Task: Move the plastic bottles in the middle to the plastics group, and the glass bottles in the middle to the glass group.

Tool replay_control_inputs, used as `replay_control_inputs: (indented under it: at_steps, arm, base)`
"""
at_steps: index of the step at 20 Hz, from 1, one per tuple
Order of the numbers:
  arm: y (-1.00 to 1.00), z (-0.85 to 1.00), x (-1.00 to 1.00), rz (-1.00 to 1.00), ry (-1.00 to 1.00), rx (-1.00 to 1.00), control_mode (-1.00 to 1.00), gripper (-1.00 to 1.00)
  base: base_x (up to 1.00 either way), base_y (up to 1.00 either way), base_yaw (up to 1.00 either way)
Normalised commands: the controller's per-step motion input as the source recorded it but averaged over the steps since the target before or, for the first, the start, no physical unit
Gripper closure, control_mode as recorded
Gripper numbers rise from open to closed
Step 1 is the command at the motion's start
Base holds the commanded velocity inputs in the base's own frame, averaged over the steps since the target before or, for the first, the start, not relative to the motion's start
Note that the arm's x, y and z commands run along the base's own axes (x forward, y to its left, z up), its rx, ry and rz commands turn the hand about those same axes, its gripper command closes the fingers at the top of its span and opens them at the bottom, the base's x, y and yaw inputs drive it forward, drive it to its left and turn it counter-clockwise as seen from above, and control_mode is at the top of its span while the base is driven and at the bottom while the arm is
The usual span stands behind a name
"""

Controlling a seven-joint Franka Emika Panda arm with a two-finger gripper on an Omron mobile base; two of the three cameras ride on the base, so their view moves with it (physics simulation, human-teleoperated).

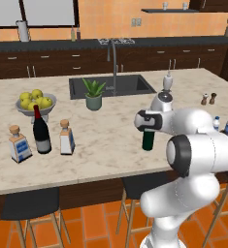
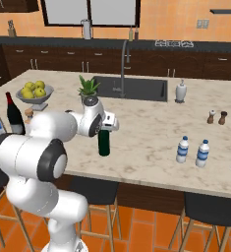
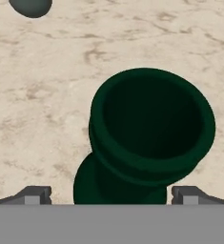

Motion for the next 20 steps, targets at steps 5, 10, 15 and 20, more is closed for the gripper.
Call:
replay_control_inputs:
  at_steps: [5,10,15,20]
  arm:
    - [0.00,-0.01,0.04,0.00,0.00,0.00,-1.00,-1.00]
    - [0.00,0.00,0.00,0.00,0.00,0.00,-1.00,1.00]
    - [0.00,0.00,-0.06,0.01,0.00,0.01,-1.00,1.00]
    - [0.39,0.31,-0.10,0.27,0.00,0.03,-1.00,1.00]
  base:
    - [0.00,0.00,0.00]
    - [0.00,0.00,0.00]
    - [0.00,0.00,0.00]
    - [0.00,0.00,0.00]
